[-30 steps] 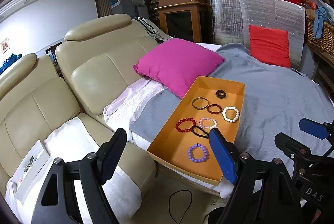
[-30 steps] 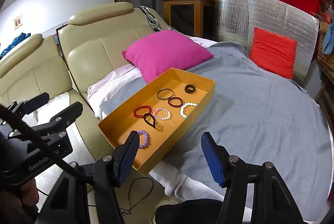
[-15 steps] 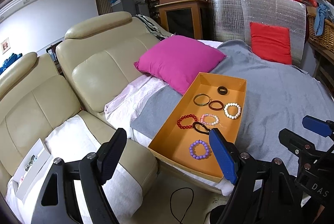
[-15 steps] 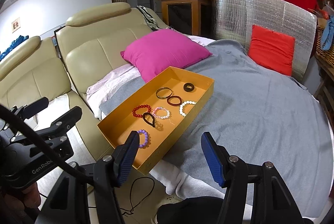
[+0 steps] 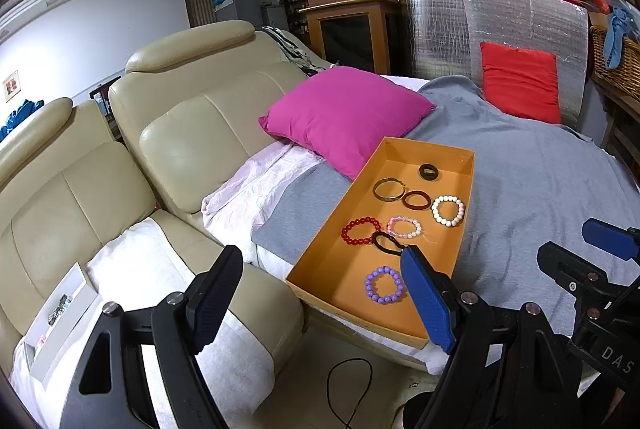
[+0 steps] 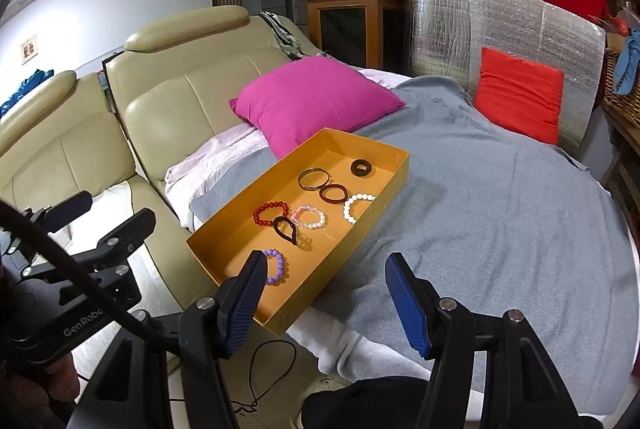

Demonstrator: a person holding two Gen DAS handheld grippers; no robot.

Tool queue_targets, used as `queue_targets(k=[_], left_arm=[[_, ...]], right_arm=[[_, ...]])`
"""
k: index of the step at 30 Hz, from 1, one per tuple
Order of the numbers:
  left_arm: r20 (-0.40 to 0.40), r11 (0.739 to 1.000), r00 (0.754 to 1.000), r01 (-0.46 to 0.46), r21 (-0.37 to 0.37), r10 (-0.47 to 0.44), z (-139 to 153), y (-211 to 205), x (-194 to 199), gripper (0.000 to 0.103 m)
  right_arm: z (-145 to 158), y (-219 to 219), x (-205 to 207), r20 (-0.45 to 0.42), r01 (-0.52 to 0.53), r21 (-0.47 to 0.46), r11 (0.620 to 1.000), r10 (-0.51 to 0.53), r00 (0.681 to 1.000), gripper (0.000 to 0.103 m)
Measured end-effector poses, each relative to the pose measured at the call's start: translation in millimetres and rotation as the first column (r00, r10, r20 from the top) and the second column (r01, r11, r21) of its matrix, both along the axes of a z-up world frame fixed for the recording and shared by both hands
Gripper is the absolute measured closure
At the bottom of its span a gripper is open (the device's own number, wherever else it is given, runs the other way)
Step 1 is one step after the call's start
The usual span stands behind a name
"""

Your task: Organize jewelry

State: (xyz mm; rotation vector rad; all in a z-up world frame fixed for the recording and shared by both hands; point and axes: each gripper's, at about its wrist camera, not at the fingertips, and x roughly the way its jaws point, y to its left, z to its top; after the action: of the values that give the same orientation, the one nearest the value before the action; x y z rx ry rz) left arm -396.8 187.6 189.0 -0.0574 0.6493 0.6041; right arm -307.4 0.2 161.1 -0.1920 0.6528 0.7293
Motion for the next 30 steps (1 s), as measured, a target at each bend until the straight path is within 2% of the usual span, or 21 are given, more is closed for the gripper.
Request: queue_targets(k=[30], left_arm=[[0.003, 0.999, 1.000, -0.023, -0.035, 0.023, -5.7, 12.7, -6.1, 0.021]], right_arm=[[0.1, 11.7, -2.5, 0.020, 0.003, -0.017, 1.000, -0.002, 1.000, 0.037]])
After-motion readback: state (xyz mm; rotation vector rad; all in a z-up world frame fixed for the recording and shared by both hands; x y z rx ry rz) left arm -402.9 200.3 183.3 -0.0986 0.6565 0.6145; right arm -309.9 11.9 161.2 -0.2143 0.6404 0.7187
